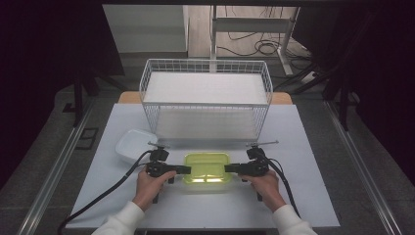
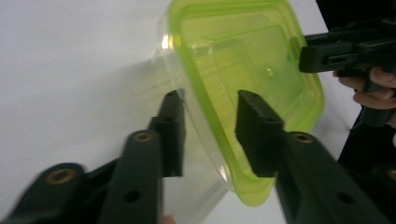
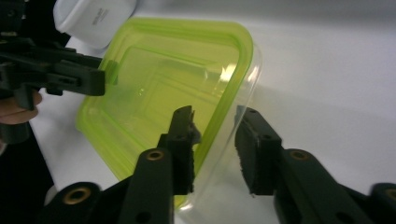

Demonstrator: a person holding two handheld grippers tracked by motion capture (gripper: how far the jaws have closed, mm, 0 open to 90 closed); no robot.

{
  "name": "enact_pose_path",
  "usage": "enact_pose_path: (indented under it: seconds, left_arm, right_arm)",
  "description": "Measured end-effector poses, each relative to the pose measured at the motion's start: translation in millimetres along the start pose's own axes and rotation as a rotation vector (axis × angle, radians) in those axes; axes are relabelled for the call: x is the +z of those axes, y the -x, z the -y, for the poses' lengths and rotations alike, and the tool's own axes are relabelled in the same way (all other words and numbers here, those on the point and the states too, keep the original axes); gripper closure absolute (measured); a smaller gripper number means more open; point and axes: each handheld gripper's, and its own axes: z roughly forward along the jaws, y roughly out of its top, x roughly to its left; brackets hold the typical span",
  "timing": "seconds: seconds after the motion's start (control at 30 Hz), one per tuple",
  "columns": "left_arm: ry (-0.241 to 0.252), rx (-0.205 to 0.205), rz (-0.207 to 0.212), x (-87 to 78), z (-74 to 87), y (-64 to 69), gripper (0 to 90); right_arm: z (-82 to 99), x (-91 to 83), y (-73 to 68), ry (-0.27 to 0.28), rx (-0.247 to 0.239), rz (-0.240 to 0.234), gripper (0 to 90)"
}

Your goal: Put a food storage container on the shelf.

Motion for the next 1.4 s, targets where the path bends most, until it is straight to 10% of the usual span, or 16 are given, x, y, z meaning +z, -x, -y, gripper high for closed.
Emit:
enact_pose_path:
  seconds: [0.27,1.4]
  left_arm:
    - [0.037,0.014,-0.005,-5.5,0.9,5.7,75.8]
    - [0.173,0.168,0.049,-57.7,-5.8,47.5,76.4]
  right_arm:
    - [0.6,-10.1,1.0,0.038,0.067,-0.056,78.6]
    - [-9.4,-57.7,-37.9,0.198,-0.133,-0.131,78.4]
